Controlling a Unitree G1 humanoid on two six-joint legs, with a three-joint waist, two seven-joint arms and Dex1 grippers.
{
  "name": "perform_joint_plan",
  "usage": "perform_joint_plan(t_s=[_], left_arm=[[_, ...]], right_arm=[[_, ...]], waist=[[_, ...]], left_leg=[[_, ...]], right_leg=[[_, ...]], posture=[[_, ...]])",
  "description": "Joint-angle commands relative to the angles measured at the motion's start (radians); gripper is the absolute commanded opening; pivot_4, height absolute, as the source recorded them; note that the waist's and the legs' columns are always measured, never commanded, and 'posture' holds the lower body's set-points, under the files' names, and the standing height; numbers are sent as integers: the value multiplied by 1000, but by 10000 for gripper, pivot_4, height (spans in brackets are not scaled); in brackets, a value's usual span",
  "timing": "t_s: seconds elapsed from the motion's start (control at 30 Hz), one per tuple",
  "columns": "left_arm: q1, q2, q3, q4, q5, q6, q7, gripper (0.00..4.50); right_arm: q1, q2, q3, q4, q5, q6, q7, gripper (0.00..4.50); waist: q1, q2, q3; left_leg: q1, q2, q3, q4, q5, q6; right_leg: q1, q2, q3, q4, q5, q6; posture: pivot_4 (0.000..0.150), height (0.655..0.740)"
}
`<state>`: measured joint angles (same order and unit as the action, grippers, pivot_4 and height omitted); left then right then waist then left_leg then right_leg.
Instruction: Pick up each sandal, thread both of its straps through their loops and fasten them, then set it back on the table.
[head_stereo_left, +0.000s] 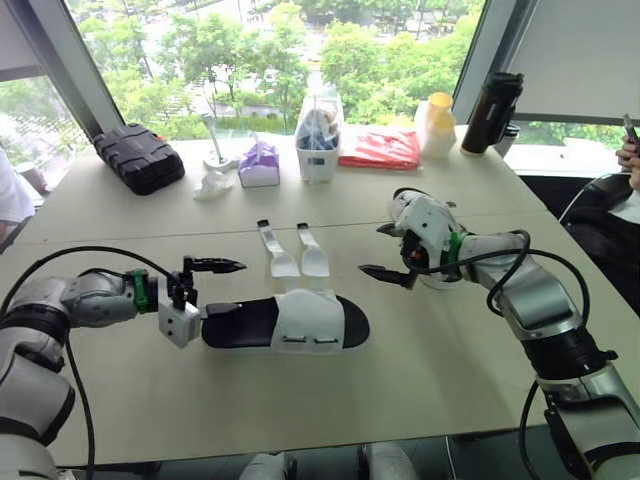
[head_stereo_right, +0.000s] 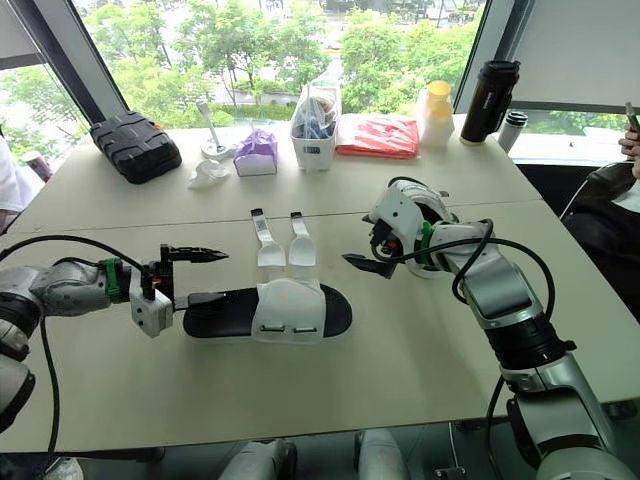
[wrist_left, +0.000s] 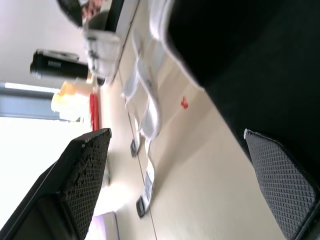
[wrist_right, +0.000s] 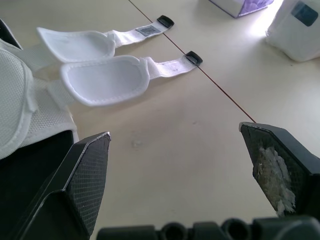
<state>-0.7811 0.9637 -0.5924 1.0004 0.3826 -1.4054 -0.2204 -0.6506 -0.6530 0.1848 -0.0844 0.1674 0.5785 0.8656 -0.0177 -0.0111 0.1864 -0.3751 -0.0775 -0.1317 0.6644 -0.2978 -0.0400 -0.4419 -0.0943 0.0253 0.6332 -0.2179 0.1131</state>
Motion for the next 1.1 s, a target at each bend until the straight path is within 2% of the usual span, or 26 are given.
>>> perform_joint_plan(t_s=[0.03,0.1,0.17,0.2,0.33,0.43,0.67,0.8,0.93,1.1], left_arm=[[179,19,78,-271,-602,482,-450,44325],[261,32,146,-439,-796,724,-585,44325],[353,48,233,-626,-1046,1070,-647,44325],[387,51,273,-692,-1123,1198,-662,44325],[490,62,405,-877,-1265,1500,-701,44325],[548,52,495,-973,-1309,1626,-702,45000],[592,-9,640,-1054,-1306,1793,-689,45000],[585,-54,699,-1065,-1300,1852,-669,45000],[575,-99,731,-1070,-1282,1896,-649,45000],[538,-173,743,-1041,-1267,1974,-582,45000]], right_arm=[[-14,6,-7,-26,-3,-34,8,45000],[-13,9,-4,-23,-4,-46,13,45000],[-12,11,2,-16,-5,-74,25,45000],[-10,11,4,-13,-7,-86,31,45000],[9,-4,23,3,-26,-151,67,45000],[32,-2,11,-3,-2,-157,93,36017],[102,-27,-21,-31,63,-168,180,483],[135,-33,-14,-44,70,-188,205,483],[187,-37,40,-48,5,-268,209,483],[208,12,76,-49,-1,-302,204,483]], waist=[[-1,1,0],[-2,1,0],[-4,1,0],[-8,1,0],[-19,0,0],[-24,0,0],[-23,0,0],[-21,0,0],[-20,0,0],[-20,0,0]], left_leg=[[0,0,0,0,0,0],[0,1,-3,0,0,0],[0,1,-4,1,0,0],[1,2,-4,1,0,0],[1,2,-4,1,0,0],[1,3,-3,1,0,0],[1,4,-2,1,0,0],[1,4,-2,1,0,0],[1,4,-2,1,0,0],[2,5,-2,1,0,0]], right_leg=[[0,0,0,0,0,0],[0,0,0,1,0,0],[0,1,0,1,0,0],[0,1,1,1,0,0],[0,3,0,1,0,0],[0,4,0,1,0,0],[0,5,1,1,0,-1],[1,5,1,0,0,-1],[1,5,1,0,0,-1],[1,5,1,0,1,-2]], posture=[[1500,7400],[1500,7400],[1500,7400],[1500,7400],[1500,7400],[1500,7400],[1500,7400],[1500,7400],[1500,7400],[1500,7400]])
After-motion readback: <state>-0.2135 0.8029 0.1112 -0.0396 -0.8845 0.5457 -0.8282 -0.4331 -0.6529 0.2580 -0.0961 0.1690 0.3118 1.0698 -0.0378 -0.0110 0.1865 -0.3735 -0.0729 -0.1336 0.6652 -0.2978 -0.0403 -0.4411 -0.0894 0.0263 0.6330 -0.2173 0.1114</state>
